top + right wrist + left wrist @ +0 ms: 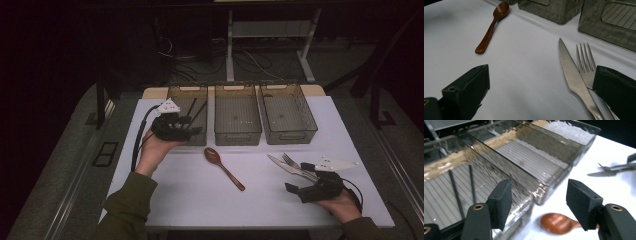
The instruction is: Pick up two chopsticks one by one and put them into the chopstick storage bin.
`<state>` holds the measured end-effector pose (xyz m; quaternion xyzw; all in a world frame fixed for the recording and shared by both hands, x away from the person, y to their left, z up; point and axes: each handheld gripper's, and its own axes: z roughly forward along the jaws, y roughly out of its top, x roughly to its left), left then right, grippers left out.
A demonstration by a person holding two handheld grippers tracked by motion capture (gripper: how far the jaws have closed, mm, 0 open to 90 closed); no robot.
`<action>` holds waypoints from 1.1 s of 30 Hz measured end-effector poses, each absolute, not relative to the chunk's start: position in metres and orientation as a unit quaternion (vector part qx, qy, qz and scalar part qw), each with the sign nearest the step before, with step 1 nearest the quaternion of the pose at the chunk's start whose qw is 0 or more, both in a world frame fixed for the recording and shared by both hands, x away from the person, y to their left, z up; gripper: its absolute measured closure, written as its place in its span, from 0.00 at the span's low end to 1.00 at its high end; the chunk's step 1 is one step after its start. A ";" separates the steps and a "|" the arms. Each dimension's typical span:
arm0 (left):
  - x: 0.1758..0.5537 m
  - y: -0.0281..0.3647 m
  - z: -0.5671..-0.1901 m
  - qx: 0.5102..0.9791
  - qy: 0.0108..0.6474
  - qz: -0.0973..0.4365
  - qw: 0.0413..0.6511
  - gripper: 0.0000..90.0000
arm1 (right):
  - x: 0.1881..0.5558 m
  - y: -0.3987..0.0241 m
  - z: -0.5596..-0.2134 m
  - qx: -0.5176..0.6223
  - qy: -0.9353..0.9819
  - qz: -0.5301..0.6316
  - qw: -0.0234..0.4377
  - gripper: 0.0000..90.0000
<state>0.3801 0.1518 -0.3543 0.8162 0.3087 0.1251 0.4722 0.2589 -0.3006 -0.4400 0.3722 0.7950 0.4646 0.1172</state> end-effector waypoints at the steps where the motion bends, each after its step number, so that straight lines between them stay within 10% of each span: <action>1: 0.376 0.152 -0.357 0.816 0.307 0.124 0.474 0.39 | 0.259 -0.301 -0.440 0.372 0.795 0.464 0.117 0.01; 33: 0.294 0.168 -0.419 0.824 0.290 0.115 0.473 0.02 | 0.258 -0.300 -0.440 0.370 0.798 0.461 0.119 0.01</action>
